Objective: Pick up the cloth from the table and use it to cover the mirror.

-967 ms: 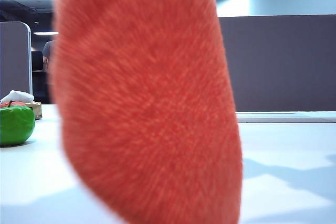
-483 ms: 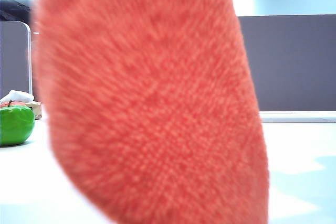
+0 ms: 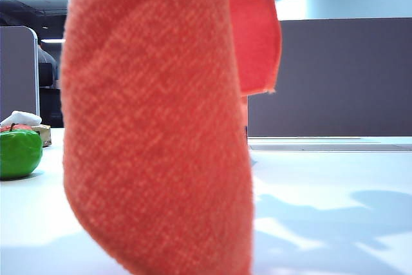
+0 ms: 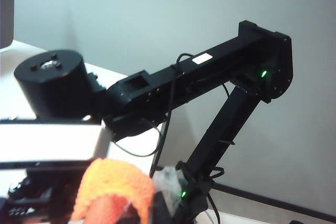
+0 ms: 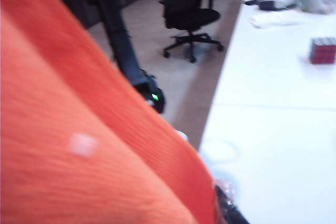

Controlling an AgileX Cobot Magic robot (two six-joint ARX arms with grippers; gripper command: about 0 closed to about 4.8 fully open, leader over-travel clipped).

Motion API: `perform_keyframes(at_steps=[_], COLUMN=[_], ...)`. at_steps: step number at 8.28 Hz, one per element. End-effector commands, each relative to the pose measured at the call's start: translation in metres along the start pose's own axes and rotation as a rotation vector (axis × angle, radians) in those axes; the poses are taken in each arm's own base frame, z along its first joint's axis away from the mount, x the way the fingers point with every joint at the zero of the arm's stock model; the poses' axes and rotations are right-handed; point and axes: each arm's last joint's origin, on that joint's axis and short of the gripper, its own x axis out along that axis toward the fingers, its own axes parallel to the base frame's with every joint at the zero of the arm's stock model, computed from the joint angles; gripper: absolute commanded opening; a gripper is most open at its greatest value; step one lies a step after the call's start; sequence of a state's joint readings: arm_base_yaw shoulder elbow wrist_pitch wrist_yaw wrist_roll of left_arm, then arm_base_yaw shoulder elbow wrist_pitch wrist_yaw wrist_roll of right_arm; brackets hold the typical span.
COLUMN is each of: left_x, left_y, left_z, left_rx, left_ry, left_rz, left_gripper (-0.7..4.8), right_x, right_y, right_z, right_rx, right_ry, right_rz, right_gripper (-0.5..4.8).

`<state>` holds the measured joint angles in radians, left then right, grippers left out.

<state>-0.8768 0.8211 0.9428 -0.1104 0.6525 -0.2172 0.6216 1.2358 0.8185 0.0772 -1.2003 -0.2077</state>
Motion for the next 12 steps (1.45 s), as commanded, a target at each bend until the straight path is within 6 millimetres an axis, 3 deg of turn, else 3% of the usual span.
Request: perform_keyframes(at_steps=[1,9,10,12], left_x=[-0.001,-0.003,-0.003,-0.004], left_y=[-0.001,0.005,0.005,0.004], left_z=[0.008,0.010,0.010,0.014], left_rx=[0.048,0.088,0.088,0.102], left_ry=[-0.071,-0.117,-0.121,-0.152], left_rz=[0.062,0.267,0.284,0.297], left_gripper=[-0.06,-0.06,-0.06,-0.06], right_x=[0.003,-0.007,-0.014,-0.014], right_y=[-0.013,-0.024,-0.025,-0.025], right_z=[-0.009,-0.025,-0.028,-0.032], right_rx=[0.038,0.138,0.176,0.186], right_ry=[0.068,0.205,0.224,0.257], right_rz=[-0.198,-0.503,-0.524,-0.550], right_gripper=[3.05,3.04,2.73,2.73])
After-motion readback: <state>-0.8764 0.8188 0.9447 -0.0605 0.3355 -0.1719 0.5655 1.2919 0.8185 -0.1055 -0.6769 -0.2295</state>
